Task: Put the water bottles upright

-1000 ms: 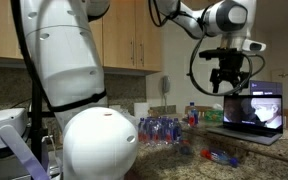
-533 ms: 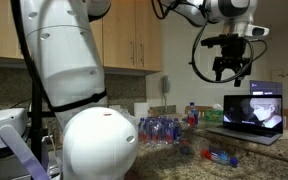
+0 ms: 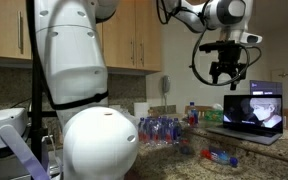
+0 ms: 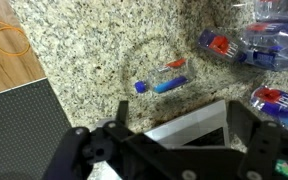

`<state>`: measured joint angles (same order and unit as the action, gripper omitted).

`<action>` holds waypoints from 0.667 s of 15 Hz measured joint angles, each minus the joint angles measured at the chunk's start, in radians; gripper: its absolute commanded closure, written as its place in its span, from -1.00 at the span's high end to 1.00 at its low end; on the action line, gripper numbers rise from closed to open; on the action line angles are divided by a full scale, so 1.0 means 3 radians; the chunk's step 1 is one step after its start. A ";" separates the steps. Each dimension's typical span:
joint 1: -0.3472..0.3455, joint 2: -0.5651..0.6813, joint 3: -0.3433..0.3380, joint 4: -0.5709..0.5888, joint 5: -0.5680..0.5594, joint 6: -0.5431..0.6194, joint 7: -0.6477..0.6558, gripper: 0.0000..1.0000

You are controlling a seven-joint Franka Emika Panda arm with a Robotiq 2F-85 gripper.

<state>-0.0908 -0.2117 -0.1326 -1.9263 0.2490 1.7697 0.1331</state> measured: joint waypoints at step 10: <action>0.0094 0.1103 0.0193 0.0429 0.0060 -0.0328 0.0561 1.00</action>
<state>-0.0627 0.1192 -0.0746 -1.7976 0.2671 1.6714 0.3015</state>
